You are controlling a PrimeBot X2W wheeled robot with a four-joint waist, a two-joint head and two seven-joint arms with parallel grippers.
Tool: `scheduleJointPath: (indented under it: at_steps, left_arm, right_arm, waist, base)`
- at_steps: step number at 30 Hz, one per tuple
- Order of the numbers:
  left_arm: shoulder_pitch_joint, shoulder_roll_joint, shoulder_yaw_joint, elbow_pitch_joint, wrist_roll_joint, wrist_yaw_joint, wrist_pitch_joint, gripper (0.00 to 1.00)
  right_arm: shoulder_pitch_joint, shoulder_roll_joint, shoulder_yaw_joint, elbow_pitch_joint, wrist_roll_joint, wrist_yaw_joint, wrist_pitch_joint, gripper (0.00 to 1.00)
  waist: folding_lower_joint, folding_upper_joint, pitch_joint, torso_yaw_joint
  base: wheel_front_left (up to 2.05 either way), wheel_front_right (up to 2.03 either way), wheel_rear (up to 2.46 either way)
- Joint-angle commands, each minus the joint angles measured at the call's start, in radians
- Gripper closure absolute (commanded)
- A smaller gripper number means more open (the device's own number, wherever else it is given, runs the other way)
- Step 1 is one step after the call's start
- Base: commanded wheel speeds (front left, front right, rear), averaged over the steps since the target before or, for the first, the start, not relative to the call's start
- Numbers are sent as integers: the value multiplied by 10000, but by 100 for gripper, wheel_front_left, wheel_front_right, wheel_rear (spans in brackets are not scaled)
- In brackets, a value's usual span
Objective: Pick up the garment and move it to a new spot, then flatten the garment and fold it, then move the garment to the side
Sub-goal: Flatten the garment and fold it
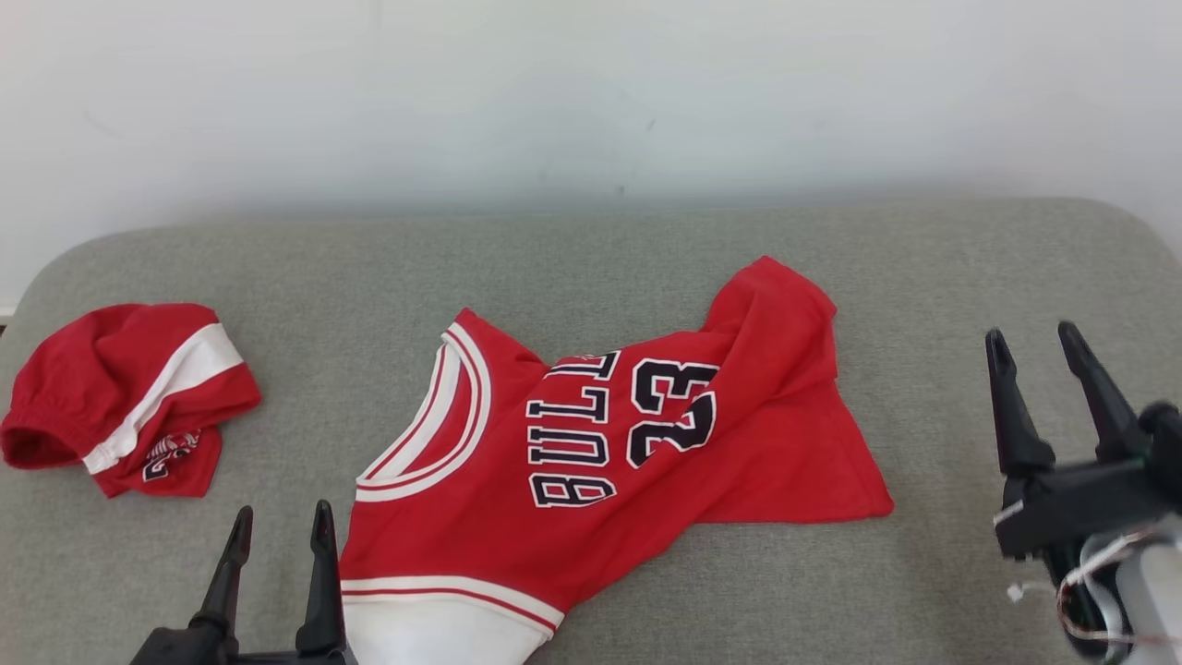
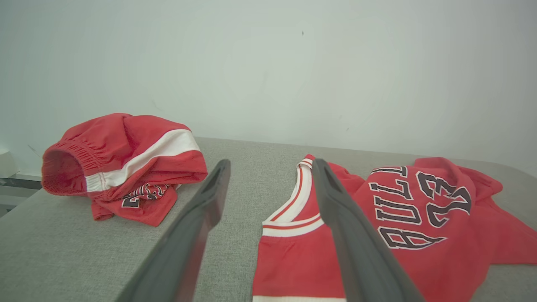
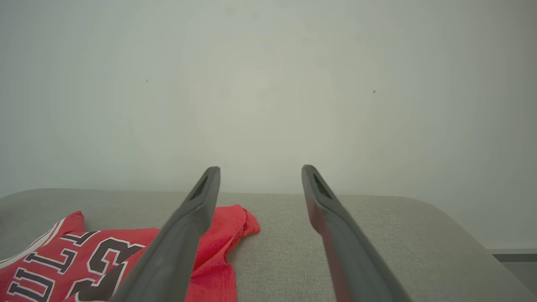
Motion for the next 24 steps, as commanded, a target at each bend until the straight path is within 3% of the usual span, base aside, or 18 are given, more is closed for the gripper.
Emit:
scheduleJointPath:
  at_steps: [1, 12, 24]
  left_arm:
    - [153, 8, 37, -57, 34, -10, -33, 0]
    - [378, 7, 149, 57, 511, 182, -33, 0]
    - [488, 7, 172, 145, 807, 247, -33, 0]
  right_arm:
    - [367, 137, -155, -235, -117, -24, -7, 0]
    - [2889, 1455, -1173, -2026, -927, -24, -8, 0]
    - [3907, 2033, -1451, -2587, -1556, -24, -8, 0]
  waist:
    - [1, 0, -176, -192]
    - [1, 0, -366, -335]
    - [1, 0, -478, -115]
  base:
    - [0, 0, 0]
    - [0, 0, 0]
    - [0, 0, 0]
